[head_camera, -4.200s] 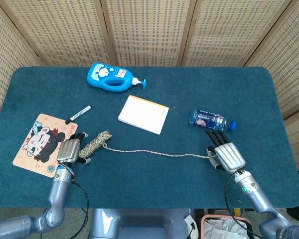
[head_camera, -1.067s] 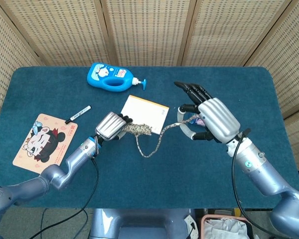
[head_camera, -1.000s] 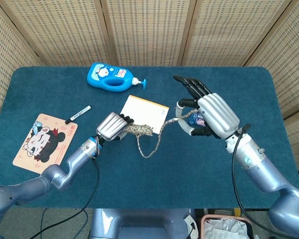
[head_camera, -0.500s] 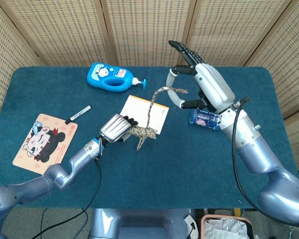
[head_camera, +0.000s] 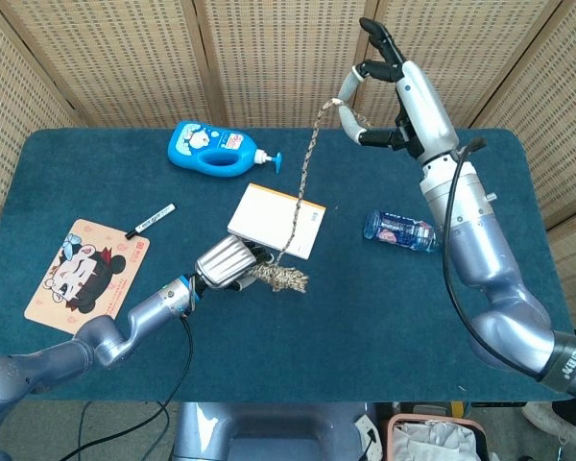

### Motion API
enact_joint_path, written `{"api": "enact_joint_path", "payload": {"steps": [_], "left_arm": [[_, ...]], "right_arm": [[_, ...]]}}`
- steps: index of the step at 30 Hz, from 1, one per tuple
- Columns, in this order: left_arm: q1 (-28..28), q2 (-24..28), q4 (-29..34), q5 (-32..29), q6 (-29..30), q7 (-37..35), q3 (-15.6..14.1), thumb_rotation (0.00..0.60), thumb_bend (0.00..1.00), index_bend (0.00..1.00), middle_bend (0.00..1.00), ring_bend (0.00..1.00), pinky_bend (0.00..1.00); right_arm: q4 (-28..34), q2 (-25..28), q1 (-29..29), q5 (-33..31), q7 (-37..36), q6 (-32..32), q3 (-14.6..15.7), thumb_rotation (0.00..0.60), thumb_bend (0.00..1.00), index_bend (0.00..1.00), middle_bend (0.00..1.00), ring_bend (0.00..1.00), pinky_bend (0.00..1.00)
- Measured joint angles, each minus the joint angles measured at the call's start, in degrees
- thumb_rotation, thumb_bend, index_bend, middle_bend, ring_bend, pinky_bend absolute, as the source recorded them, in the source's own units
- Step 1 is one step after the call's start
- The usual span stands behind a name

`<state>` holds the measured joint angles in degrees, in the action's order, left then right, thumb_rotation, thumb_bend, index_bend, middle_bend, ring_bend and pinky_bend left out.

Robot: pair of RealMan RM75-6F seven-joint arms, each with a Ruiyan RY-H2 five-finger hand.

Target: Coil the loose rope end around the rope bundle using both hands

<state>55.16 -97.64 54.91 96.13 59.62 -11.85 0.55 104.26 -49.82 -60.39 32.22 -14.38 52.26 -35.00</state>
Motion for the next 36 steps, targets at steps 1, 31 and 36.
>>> {"api": "enact_joint_path", "payload": {"steps": [1,31,36], "left_arm": [[0.0,0.2,0.0,0.6,0.6,-1.4,-0.4,0.600,0.75,0.64,0.57,0.51,0.67],[1.2,4.0,4.3,-1.9,10.2,-25.3,4.3,0.600,0.84,0.69,0.59,0.53,0.68],[2.3,3.1,4.0,-5.3,8.1,-25.0,7.8,0.600,0.84,0.69,0.59,0.53,0.68]], "right_arm": [[-1.4,-1.1,-0.3,-0.4,0.4,-0.2,0.5,0.600,0.45,0.68,0.01,0.00,0.00],[-19.5,-12.3,7.2,6.5,-6.7,-16.8,8.6,0.600,0.45,0.68,0.02,0.00,0.00],[-19.4,-13.0,9.2,9.7,-7.6,-18.2,10.0,0.600,0.45,0.68,0.02,0.00,0.00]]}}
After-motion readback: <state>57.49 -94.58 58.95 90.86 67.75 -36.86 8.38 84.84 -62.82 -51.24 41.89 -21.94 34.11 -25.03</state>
